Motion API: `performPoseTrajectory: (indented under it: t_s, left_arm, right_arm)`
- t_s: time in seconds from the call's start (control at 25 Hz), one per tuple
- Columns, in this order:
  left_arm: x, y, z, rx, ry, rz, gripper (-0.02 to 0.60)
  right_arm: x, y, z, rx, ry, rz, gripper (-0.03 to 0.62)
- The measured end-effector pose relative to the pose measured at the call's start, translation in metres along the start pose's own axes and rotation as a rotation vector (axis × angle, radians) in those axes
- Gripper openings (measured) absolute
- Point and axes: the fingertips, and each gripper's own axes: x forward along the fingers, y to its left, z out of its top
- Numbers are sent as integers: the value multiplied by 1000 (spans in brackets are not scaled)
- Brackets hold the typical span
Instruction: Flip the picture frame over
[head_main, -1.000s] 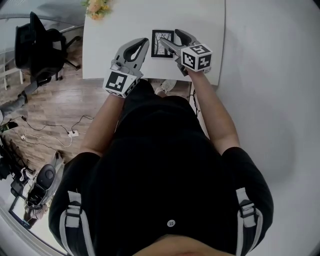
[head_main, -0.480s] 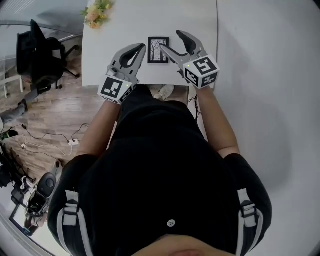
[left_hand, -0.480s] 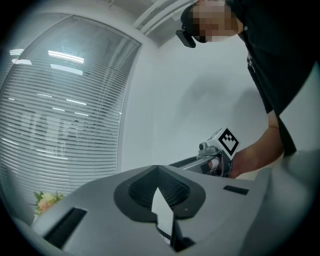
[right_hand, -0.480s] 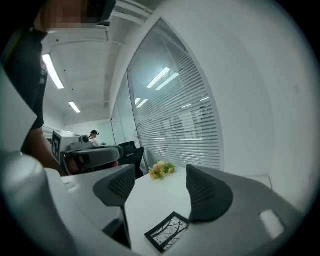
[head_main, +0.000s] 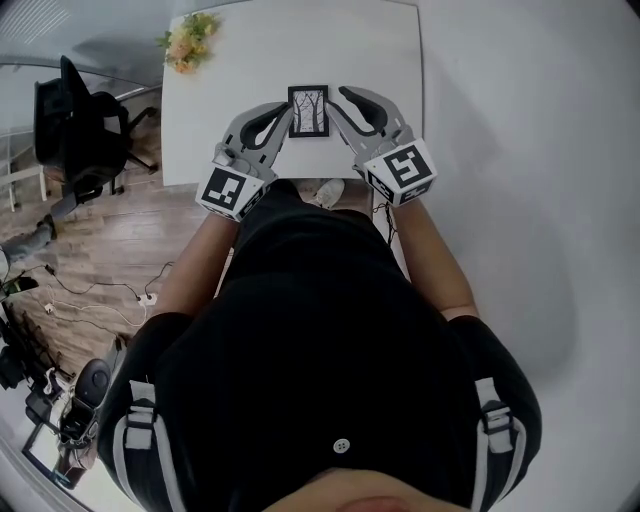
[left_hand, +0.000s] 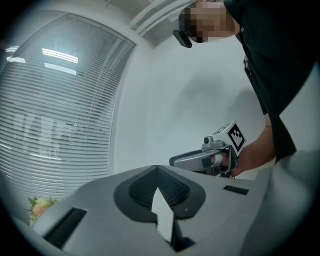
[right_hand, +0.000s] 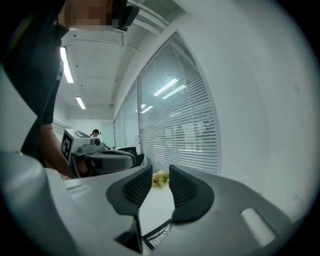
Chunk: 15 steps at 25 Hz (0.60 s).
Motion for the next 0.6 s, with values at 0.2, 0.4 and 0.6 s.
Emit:
performPoseTrajectory:
  t_s: [0.2, 0.4, 0.6]
  left_arm:
    - [-4, -8, 5, 2, -7, 1, 5]
    - [-10, -13, 6, 16, -15, -2, 5]
    - [-17, -12, 4, 29, -9, 3, 5]
  right_arm:
    - [-10, 16, 9, -52, -23, 16, 49]
    - [-17, 24, 13, -43, -55, 8, 11]
    - [-21, 29, 12, -54, -55, 7, 11]
